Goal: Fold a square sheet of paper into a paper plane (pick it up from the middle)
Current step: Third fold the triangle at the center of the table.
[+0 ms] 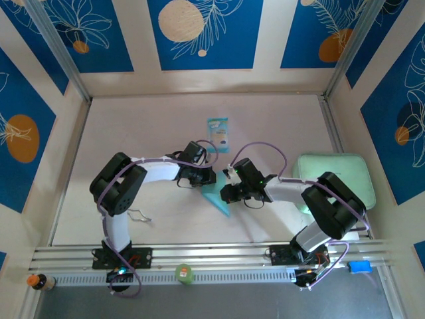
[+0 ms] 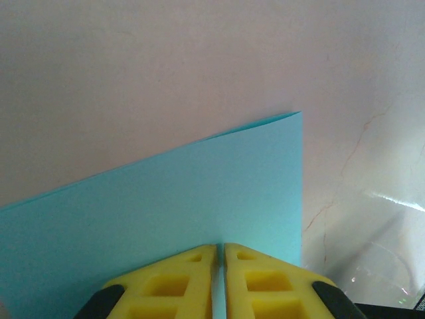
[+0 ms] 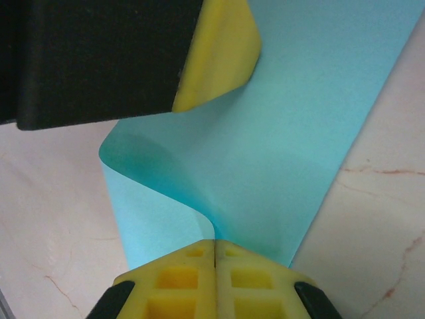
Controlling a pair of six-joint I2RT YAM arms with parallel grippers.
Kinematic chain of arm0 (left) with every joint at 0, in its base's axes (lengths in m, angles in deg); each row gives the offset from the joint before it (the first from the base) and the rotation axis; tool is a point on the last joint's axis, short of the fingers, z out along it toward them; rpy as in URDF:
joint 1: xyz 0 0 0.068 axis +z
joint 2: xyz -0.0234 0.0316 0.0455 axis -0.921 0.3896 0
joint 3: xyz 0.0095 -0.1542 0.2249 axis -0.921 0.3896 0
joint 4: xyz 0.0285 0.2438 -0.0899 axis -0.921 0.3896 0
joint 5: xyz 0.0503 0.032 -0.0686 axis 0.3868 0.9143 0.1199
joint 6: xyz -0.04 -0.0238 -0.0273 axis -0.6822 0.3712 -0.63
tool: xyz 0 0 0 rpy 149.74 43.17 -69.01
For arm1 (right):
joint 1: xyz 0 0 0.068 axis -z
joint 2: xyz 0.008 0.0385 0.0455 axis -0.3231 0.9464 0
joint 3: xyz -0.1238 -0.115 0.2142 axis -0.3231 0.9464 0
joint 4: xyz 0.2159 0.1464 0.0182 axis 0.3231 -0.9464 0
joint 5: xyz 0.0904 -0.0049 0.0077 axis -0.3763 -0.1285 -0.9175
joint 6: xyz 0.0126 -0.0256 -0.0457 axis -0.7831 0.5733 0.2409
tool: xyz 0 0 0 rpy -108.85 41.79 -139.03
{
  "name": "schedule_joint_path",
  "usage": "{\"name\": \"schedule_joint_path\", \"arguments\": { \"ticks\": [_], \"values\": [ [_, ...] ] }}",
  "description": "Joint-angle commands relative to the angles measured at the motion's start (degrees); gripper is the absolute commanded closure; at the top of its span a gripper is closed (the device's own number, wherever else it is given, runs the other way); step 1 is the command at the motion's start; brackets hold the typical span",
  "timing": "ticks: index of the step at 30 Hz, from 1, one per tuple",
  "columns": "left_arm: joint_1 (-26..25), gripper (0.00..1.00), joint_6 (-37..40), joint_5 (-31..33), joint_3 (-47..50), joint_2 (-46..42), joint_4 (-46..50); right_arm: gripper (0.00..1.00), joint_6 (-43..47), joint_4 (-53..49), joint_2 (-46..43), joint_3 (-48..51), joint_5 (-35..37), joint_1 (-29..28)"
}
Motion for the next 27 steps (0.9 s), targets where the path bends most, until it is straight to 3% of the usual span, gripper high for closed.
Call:
{"name": "schedule_joint_path", "arguments": {
  "ticks": [1, 27],
  "values": [
    [0.4, 0.86, -0.4, 1.3, 2.0, 0.0, 2.2, 1.0, -0.1, -1.3, -0.3, -0.7, 0.2, 0.0],
    [0.4, 0.86, -0.6, 1.3, 2.4, -0.5, 2.0, 1.0, -0.4, -1.9, 1.3, -1.0, 0.9, -0.3]
  ]
}}
